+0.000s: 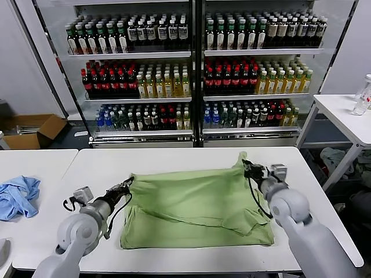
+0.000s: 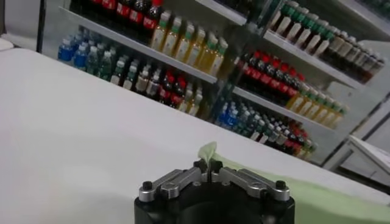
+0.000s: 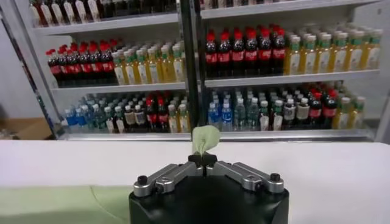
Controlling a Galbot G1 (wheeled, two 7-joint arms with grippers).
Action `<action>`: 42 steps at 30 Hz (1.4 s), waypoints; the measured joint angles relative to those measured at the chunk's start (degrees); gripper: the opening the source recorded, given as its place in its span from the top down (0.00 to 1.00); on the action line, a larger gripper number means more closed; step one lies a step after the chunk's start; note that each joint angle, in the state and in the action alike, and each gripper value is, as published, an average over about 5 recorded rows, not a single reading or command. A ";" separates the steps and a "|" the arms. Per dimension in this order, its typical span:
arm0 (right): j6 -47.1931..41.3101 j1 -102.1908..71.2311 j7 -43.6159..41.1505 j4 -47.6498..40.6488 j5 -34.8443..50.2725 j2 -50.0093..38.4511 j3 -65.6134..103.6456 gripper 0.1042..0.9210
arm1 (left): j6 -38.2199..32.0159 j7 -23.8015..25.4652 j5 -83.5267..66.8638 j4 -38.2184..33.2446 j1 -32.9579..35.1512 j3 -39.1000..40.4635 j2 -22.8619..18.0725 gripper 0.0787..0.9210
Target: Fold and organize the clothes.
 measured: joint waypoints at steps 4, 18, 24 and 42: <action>0.02 -7.88 0.15 5.44 -0.91 -0.02 4.16 1.00 | 0.25 0.07 0.88 -2.32 3.52 -0.19 0.27 0.99; -0.42 -23.70 0.90 12.65 -8.15 2.56 8.04 0.76 | -0.15 0.63 14.03 -4.97 9.09 1.79 -0.29 0.78; 0.44 -26.12 1.10 13.96 -11.07 2.77 8.02 0.55 | -1.73 -1.12 23.74 -6.51 11.83 3.26 -2.47 0.58; 1.62 -27.57 1.64 16.01 -13.17 1.99 7.87 0.12 | -4.17 -4.70 45.05 -4.49 15.29 7.42 -11.59 0.41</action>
